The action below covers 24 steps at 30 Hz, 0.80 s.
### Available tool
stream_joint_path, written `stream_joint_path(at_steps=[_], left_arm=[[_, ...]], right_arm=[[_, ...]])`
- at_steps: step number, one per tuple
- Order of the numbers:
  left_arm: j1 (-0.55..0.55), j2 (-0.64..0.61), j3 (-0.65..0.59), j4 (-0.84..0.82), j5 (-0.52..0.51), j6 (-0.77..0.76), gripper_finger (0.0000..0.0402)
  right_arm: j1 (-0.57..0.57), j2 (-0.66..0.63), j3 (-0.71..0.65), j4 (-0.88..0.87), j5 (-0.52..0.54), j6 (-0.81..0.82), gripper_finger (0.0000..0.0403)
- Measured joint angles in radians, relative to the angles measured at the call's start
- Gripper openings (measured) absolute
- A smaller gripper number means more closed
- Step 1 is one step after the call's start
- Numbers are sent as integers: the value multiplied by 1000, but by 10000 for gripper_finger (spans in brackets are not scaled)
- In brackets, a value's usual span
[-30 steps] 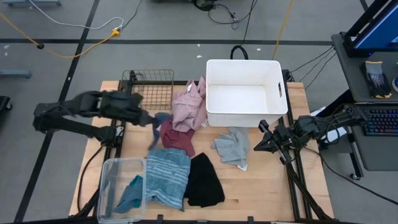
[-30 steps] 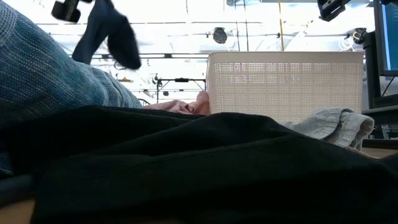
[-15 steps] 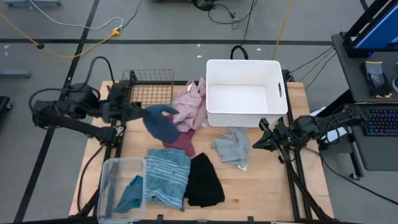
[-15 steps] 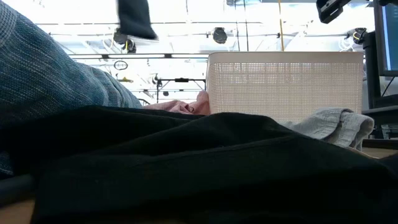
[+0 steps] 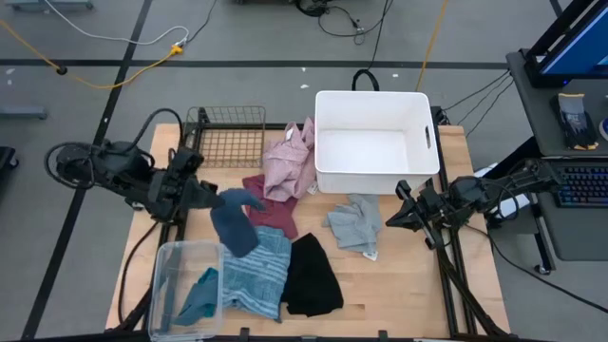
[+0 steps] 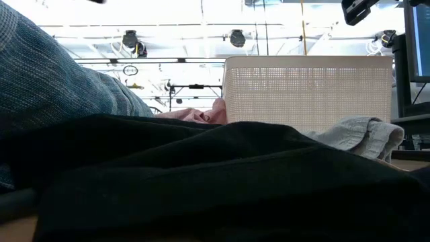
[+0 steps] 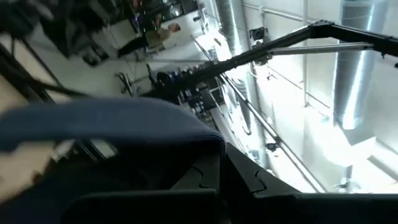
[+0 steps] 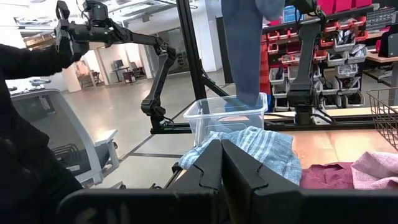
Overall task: Pick & Place Cloths
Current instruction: Put the blue sock into the transparent bin
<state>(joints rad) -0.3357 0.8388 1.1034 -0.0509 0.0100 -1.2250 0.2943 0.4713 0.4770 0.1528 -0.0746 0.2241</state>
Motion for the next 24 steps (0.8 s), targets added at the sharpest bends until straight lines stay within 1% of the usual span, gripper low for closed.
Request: stream_joint_path(at_steps=[3,8,11,14,18,21,24], left_arm=[[-48,-1,0,-18,-30,-81,0],[-128,-9,0,-86,-79,-275,0],[-176,-13,36,-157,-107,-355,0],[-224,-14,109,-300,-132,-424,0],[-288,11,239,-563,-148,-519,0],[-331,46,325,-745,-98,-606,0],[-368,83,373,-867,-25,-700,0]], right_arm=[[0,0,0,0,0,0,0],[0,0,0,0,0,0,0],[0,0,0,0,0,0,0],[0,0,0,0,0,0,0],[0,0,0,-1,0,0,0],[0,0,0,-2,0,0,0],[0,0,0,-2,0,0,0]])
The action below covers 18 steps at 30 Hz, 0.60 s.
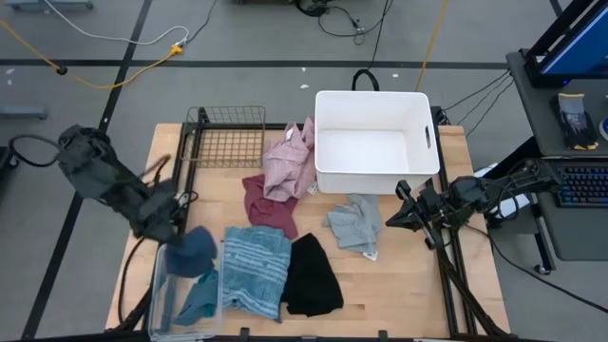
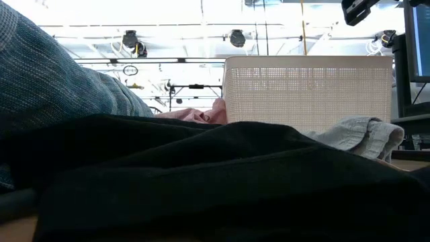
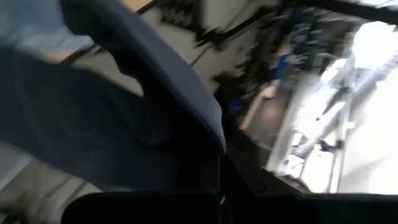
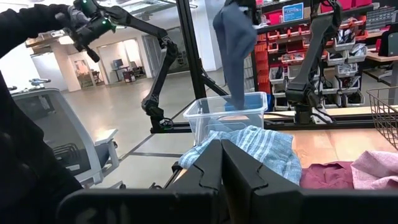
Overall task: Pick & Place Cloths
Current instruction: Put the blue sock into the transparent bin
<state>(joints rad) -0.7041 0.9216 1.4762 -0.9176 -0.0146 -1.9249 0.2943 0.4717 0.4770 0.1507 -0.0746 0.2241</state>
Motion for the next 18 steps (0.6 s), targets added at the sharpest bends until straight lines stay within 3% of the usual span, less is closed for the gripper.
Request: stream_joint_path(at_steps=[9,18], left_arm=[[-109,86,5,-186,231,-217,0],[-178,187,5,-385,251,-228,0]], right_arm=[[0,0,0,-3,0,0,0],[0,0,0,-3,0,0,0]])
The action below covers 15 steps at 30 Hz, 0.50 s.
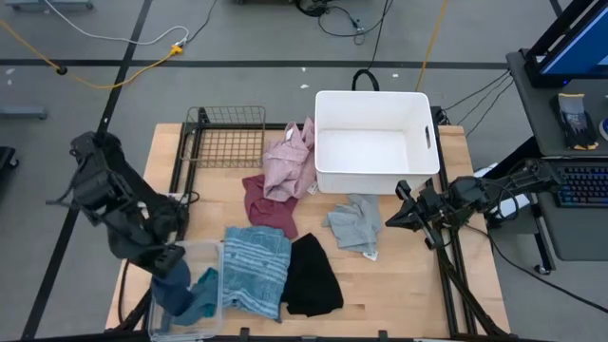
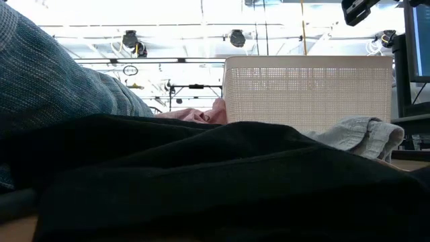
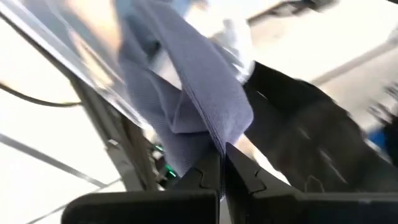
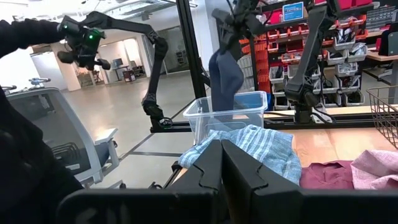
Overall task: Pick & Place Cloths
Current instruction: Put the blue sock into the transparent bin
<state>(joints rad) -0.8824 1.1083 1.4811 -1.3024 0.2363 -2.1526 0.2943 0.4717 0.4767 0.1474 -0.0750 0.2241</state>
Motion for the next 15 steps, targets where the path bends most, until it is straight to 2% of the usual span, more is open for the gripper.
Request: stream_joint_path(at_steps=[15], left_arm=[[-21,161,0,-118,-1,16,0]], right_arm=[[0,0,0,-2,-3,0,0]])
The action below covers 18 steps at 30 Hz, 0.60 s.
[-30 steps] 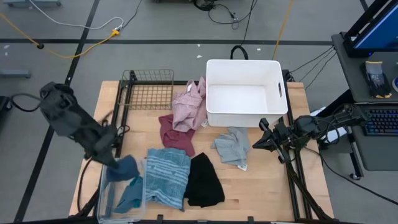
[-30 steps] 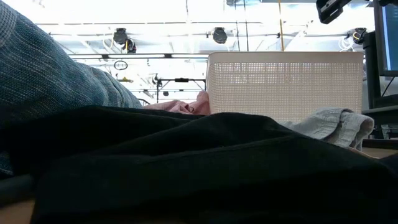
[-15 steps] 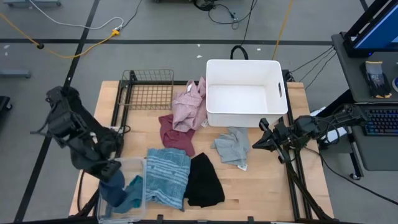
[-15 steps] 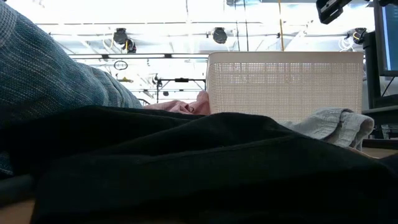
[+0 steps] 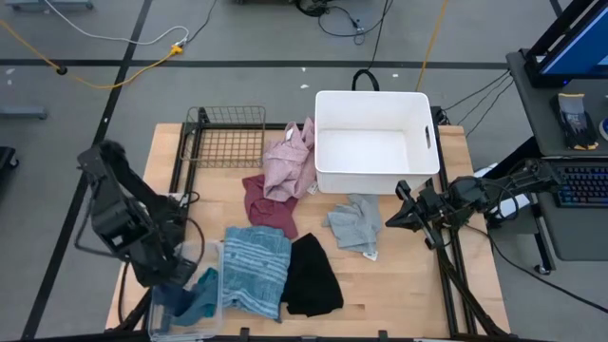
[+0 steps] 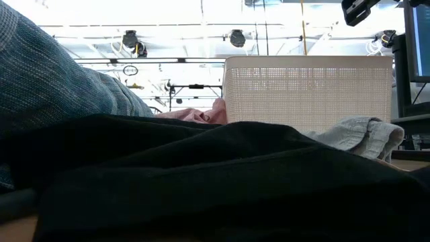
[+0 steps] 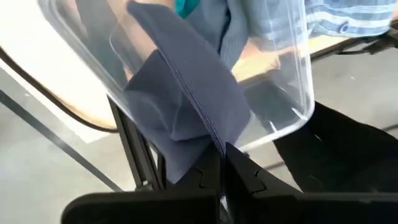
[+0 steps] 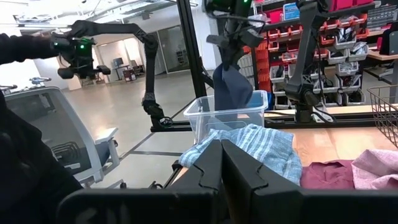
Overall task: Pick & Place Cloths
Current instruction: Put the blue sock into the transparent bin
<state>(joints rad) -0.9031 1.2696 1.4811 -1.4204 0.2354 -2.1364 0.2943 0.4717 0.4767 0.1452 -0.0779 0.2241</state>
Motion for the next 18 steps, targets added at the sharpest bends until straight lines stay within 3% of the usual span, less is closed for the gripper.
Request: stream_joint_path(at_steps=[18], left_arm=[[-12,263,0,-105,-37,52,0]], right_arm=[[0,0,0,0,0,0,0]])
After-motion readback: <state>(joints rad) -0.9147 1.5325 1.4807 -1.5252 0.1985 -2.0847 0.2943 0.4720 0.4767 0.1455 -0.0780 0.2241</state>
